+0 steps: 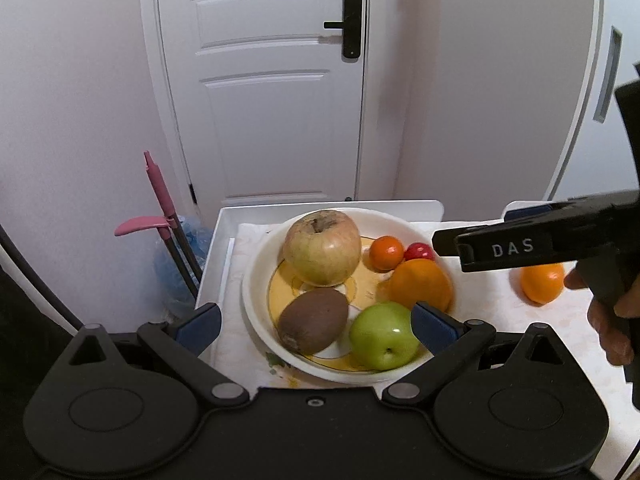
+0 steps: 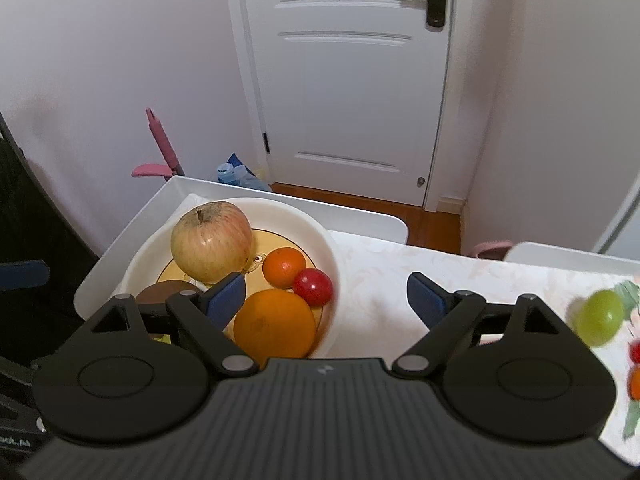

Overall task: Organize fruits
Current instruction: 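Move both tools back toward the loose orange and mandarin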

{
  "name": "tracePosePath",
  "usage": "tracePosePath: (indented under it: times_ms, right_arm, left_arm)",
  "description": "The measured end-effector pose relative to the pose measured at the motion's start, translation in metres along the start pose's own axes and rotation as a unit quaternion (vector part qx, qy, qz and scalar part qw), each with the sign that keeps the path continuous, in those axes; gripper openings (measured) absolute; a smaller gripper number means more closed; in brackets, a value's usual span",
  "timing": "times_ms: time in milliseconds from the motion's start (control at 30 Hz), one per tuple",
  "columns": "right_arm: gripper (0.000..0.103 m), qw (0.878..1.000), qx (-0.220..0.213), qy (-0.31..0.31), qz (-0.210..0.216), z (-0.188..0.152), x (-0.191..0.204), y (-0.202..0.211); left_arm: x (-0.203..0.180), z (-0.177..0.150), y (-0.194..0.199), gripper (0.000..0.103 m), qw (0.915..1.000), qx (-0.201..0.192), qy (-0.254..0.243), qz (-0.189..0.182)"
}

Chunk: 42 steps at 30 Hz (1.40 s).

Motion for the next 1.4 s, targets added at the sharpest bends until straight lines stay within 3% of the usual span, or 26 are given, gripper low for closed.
tracePosePath:
  times_ms: [233, 400, 833, 1133, 1400]
  right_arm:
    - [0.103, 0.999, -0.009, -0.034, -0.027, -0.003, -0.019, 0.049]
    - [0.103, 0.997, -0.017, -0.049, -0.049, -0.01, -0.042, 0.084]
    - [0.103, 0.995, -0.017, -0.065, -0.069, -0.049, -0.14, 0.153]
    - [0.103, 0.996, -0.007, -0.056, -0.067, -0.066, -0.206, 0.169]
    - [0.102, 0.997, 0.009, -0.042, -0.067, -0.082, -0.257, 0.148]
  left_arm:
    - [-0.013, 0.008, 0.025, 0.103, 0.9999, -0.013, 0.008, 0.0]
    - [-0.033, 0.013, 0.04, 0.102, 0.9992, -0.03, -0.004, -0.026]
    - [-0.121, 0.029, 0.063, 0.102, 0.9984, -0.055, 0.0, -0.013]
    - [-0.19, 0.021, 0.057, 0.102, 0.999, -0.045, 0.0, -0.002]
    - [-0.244, 0.008, 0.016, 0.102, 0.9996, -0.029, -0.003, 0.001]
Point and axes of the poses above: each gripper's, at about its wrist camera, not at the fingertips, and y roughly against the way its jaws point, x to its left, z to its top, the point moved 4 cm from there along -y, roughly the way its jaws point, and after that the axes turned 4 degrees about -x, right-handed, at the moved point
